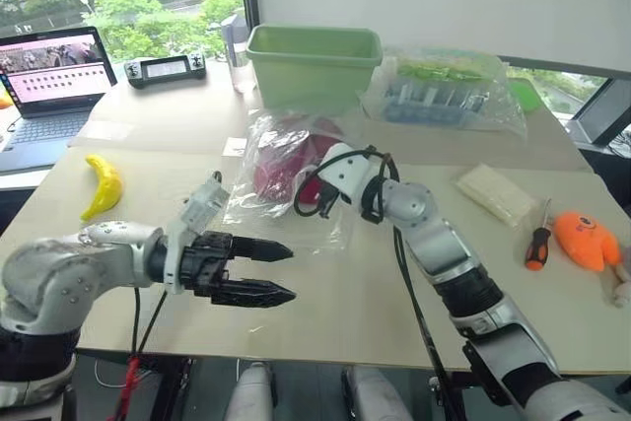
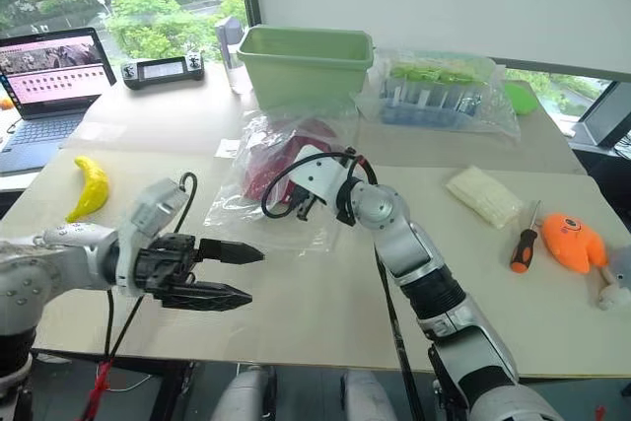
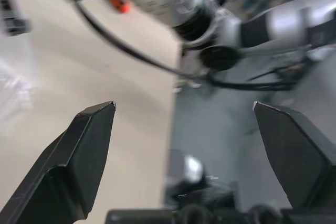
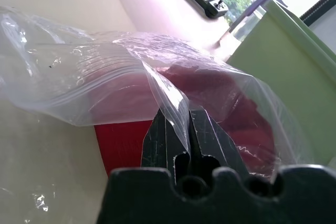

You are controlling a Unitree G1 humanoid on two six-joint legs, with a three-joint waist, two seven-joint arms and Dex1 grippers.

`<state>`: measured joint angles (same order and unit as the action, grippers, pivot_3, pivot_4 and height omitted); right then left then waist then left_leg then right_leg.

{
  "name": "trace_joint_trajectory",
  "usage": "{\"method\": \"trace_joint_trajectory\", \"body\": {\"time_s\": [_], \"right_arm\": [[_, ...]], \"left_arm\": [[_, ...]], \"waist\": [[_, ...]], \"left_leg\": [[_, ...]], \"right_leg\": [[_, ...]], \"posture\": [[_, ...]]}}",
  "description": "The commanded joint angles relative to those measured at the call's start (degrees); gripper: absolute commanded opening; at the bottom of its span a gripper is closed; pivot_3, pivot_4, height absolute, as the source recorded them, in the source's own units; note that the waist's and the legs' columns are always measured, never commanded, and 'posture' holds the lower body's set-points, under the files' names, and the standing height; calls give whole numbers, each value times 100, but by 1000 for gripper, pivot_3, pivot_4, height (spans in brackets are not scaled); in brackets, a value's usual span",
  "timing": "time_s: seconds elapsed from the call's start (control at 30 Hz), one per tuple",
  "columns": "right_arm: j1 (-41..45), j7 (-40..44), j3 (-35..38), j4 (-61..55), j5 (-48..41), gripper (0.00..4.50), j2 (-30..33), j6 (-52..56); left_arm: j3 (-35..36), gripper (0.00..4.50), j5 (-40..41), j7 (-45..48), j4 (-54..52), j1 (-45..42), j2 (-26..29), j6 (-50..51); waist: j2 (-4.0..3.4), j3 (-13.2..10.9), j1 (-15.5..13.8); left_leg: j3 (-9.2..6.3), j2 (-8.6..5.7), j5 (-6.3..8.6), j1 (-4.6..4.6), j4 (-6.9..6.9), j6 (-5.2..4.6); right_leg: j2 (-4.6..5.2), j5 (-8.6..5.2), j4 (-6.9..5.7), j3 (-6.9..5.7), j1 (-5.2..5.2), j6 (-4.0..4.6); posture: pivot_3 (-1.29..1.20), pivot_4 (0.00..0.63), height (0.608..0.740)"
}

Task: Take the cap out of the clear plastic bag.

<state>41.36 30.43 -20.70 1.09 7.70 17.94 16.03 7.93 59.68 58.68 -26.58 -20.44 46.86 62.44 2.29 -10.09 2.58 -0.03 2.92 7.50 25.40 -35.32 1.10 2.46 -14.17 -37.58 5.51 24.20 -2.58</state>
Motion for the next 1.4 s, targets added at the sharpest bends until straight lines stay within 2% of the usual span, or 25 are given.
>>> {"method": "trace_joint_trajectory", "body": {"time_s": [0.03, 0.07, 0.17, 0.4, 0.5, 0.53, 0.63, 0.8, 1.03, 1.3, 1.4], "right_arm": [[65, 187, 181, -222, -81, 63, 53, -98], [57, 208, 197, -231, -75, 63, 61, -97], [21, 279, 230, -278, -15, 0, 158, -81], [-13, 302, 344, -371, 14, 0, 254, -24], [-15, 306, 395, -419, 3, 0, 289, 25], [-17, 306, 424, -448, -26, 0, 287, 72], [-30, 372, 549, -547, -244, 0, 210, 277], [-78, 583, 643, -770, -512, 1444, 162, 610], [-232, 1159, 598, -1340, -736, 3866, 521, 1002], [-692, 1860, 1286, -2859, -2328, 3866, 941, 2557], [-777, 1860, 1443, -3124, -2659, 3866, 1129, 2920]], "left_arm": [[455, 4500, 384, -446, 300, -595, -145, -51], [485, 4500, 412, -459, 358, -668, -116, -26], [582, 3788, 585, 102, 504, -715, 360, 132], [450, 1356, 266, 764, 750, -676, 948, -142], [163, 302, -371, 1013, 804, -618, 1042, -714], [69, 101, -536, 990, 855, -620, 1034, -817], [-84, 101, -837, 1002, 935, -621, 1000, -1048], [-114, 0, -966, 1075, 971, -676, 932, -1250], [-30, 0, -844, 1225, 1126, -918, 905, -1184], [-122, 0, -962, 1423, 1259, -1166, 948, -1243], [-296, 0, -1622, 1205, 1505, -1347, 846, -1848]], "waist": [[3, 1, -27], [3, 1, -14], [3, 1, 40], [3, 0, 59], [3, 0, 64], [3, 0, 59], [3, 0, 45], [3, 0, 21], [3, 0, 1], [3, 0, -13], [3, 0, -15]], "left_leg": [[-1, 1, 0, 2, 0, 0], [-1, 2, 0, 3, 0, -1], [1, 1, -1, 5, 1, -1], [3, 1, -1, 4, 22, -1], [3, 1, -1, 4, 19, -1], [4, 0, 0, 4, 19, 0], [4, 1, -1, 4, 19, 0], [5, 1, -1, 6, 20, 0], [5, 1, -1, 8, 21, 0], [4, 2, -1, 10, 21, 0], [4, 1, -1, 10, 17, 0]], "right_leg": [[0, -1, -1, -4, 0, -7], [0, -5, -1, -5, 2, -24], [0, -4, 1, -1, 4, -23], [0, -9, 0, -2, 11, -11], [0, -11, 2, -2, 10, -15], [1, -12, 2, -2, 10, -15], [0, -11, 1, -2, 10, -13], [0, -11, 1, -2, 12, -12], [0, -17, 1, -3, 15, -20], [0, -19, 2, -3, 13, -22], [1, -20, 1, -3, 12, -23]], "posture": [[0, 150, 737], [0, 150, 737], [0, 150, 737], [0, 150, 737], [0, 150, 737], [0, 150, 737], [0, 150, 737], [0, 150, 737], [0, 150, 737], [0, 150, 737], [0, 150, 737]]}}
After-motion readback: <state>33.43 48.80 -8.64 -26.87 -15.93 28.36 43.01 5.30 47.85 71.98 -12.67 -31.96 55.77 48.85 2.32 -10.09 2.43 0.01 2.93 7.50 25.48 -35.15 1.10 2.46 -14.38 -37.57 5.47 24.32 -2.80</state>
